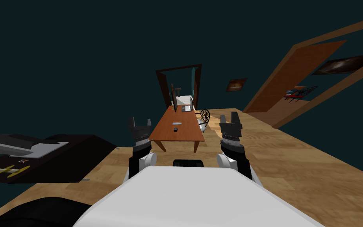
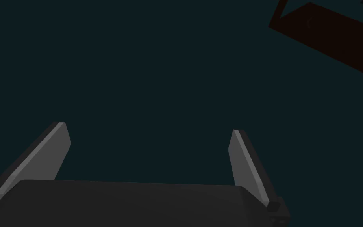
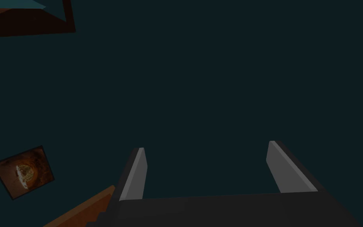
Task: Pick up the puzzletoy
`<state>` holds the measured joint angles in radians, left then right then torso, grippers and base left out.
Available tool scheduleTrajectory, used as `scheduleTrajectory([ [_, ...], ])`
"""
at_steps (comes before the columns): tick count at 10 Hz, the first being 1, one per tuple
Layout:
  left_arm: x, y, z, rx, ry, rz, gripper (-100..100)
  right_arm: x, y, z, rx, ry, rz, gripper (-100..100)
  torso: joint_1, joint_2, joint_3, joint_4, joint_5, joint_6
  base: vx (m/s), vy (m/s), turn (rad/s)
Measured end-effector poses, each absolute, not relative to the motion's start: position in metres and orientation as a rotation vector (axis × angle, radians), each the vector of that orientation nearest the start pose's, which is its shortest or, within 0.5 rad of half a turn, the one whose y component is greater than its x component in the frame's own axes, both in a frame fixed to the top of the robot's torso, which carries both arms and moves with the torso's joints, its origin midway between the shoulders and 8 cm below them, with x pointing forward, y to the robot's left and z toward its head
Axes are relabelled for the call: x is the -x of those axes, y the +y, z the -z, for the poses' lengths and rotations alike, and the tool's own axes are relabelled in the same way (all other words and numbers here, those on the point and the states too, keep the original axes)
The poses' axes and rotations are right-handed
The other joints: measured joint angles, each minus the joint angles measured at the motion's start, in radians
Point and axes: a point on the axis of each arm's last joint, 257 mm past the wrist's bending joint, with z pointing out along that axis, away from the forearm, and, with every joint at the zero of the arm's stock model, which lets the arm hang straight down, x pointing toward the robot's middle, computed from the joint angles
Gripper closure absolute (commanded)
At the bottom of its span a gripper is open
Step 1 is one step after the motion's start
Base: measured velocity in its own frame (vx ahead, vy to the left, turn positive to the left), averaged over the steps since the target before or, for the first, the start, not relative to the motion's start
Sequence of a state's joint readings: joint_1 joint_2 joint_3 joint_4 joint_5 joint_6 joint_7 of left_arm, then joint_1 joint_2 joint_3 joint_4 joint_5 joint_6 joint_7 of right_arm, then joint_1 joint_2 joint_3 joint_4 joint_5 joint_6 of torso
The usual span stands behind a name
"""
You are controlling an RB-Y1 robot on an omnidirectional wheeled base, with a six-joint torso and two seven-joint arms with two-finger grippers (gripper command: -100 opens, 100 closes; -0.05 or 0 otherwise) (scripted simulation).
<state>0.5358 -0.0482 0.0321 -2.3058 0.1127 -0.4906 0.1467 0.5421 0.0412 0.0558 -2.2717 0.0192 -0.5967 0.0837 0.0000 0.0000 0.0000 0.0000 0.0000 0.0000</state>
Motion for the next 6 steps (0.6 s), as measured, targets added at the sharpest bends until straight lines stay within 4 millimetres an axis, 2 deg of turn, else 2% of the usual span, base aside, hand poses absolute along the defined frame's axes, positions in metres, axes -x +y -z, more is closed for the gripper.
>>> scheduleTrajectory([
  [3, -0.344, 0.314, -0.003, 0.832, 0.539, 1.472, -100, -0.328, -0.265, -0.026, -0.611, 0.573, -1.262, 0, 0.001, 0.001, 0.0, 0.0, 0.0, 0.0, -0.013, -0.001, -0.038],
  [6, -0.367, 0.325, 0.032, 0.915, 0.624, 1.49, -100, -0.328, -0.265, -0.026, -0.611, 0.573, -1.262, 0, 0.0, 0.001, 0.001, 0.0, 0.0, 0.0, -0.024, -0.012, -0.064],
])
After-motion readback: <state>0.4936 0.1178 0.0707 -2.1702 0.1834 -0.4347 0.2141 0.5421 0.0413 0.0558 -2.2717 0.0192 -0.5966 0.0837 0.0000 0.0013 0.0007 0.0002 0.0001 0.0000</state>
